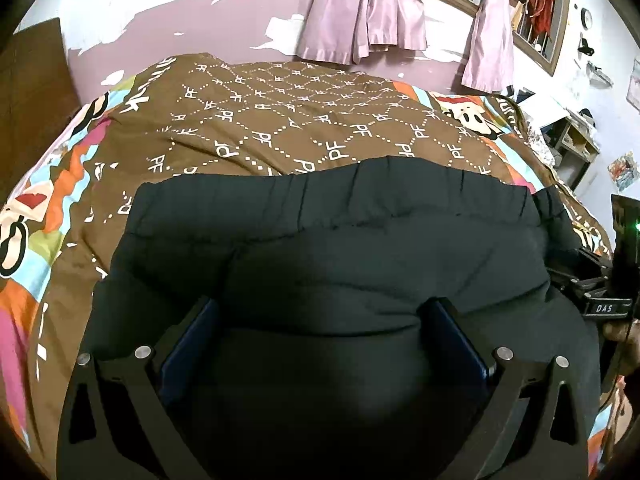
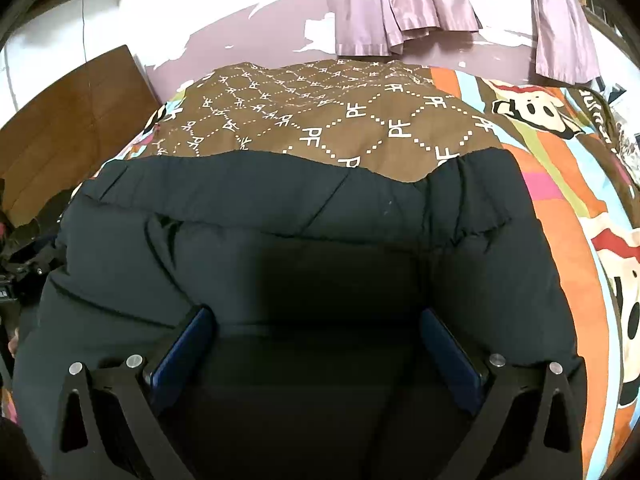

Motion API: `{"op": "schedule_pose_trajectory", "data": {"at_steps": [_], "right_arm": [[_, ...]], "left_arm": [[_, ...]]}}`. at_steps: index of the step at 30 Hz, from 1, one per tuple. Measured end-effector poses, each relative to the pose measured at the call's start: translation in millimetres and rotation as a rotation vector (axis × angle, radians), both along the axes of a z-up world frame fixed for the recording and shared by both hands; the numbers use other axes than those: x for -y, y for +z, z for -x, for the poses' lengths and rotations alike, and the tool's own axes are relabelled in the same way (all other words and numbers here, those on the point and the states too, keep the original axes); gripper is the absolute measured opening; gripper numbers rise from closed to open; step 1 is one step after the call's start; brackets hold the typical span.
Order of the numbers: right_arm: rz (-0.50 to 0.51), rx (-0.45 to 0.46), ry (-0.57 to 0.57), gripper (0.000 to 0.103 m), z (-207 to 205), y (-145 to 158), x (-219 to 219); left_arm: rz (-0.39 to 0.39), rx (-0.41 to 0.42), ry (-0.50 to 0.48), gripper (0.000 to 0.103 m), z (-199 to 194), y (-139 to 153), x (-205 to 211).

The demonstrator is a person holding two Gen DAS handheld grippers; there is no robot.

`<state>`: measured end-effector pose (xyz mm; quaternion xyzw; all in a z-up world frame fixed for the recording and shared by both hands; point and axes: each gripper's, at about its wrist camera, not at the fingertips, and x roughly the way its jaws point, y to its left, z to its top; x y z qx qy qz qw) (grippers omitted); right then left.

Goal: Fold large clothes

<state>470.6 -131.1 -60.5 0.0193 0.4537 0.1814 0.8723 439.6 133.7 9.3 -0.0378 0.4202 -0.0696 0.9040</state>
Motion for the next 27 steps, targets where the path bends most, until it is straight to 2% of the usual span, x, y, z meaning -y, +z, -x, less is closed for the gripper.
{"op": "schedule_pose_trajectory", "data": {"at_steps": [16, 20, 27], "right_arm": [[0.002, -0.007, 0.000, 0.103, 1.3, -4.4, -1.0], [-0.051, 0.026, 0.001, 0.103, 10.7, -1.3, 7.2], [-0.127, 0.097, 0.001, 0.103, 28.2, 6.4, 14.8]], "left_arm": [[-0.004, 0.009, 0.001, 0.102, 1.4, -7.0, -0.4], [-0.005, 0.022, 0.000, 0.102, 5.2, -7.9, 0.8], [-0.004, 0.102, -0.005, 0.102, 21.3, -5.4, 1.1]]}}
